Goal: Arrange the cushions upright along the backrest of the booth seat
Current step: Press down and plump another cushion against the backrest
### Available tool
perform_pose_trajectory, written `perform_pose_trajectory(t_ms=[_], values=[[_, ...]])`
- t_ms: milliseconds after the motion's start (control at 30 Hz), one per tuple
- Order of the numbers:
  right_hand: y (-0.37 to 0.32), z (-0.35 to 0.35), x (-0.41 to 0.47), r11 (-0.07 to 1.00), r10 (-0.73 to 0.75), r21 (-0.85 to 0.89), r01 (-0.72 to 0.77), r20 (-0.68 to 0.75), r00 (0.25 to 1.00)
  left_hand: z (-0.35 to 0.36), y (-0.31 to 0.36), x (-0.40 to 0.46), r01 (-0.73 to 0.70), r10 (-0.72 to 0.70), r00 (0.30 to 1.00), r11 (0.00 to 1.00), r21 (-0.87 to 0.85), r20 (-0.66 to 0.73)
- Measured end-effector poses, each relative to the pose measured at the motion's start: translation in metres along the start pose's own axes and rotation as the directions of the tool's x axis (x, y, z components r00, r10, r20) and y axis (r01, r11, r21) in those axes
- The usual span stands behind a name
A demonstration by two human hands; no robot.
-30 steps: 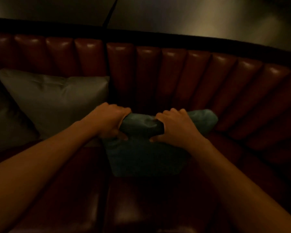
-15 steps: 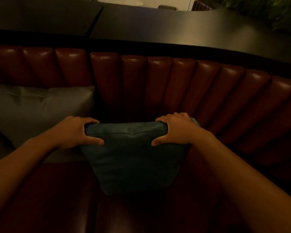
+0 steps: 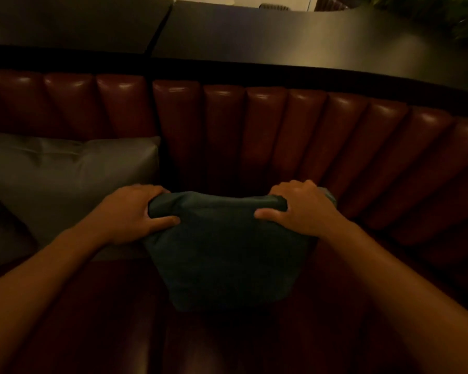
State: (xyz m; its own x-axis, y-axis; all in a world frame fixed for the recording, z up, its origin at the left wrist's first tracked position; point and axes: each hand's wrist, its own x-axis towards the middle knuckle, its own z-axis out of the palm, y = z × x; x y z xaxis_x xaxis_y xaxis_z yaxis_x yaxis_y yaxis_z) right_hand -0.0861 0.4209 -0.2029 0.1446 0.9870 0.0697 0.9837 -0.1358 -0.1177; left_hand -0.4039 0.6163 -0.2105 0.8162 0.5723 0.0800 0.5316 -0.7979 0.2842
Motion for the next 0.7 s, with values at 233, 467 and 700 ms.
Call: perform_pose_trajectory(t_ms=[233, 467, 700], values=[[0.021, -0.006, -0.013, 0.862, 0.415, 0.479, -0.166, -0.481, 0.772, 0.004, 0.016, 0.005, -0.012, -0.073, 0.947, 0.965, -0.264, -0.313], [0.014, 0.037, -0.022, 0.418, 0.824, 0.893, -0.165, -0.296, 0.484, 0.059, 0.007, -0.010, 0.083, -0.572, 0.815, 0.266, -0.960, -0.088], [0.010, 0.044, -0.027, 0.099, 0.864, 0.992, -0.077, -0.047, 0.501, 0.062, 0.039, -0.010, 0.134, -0.781, 0.607, 0.281, -0.950, -0.146]])
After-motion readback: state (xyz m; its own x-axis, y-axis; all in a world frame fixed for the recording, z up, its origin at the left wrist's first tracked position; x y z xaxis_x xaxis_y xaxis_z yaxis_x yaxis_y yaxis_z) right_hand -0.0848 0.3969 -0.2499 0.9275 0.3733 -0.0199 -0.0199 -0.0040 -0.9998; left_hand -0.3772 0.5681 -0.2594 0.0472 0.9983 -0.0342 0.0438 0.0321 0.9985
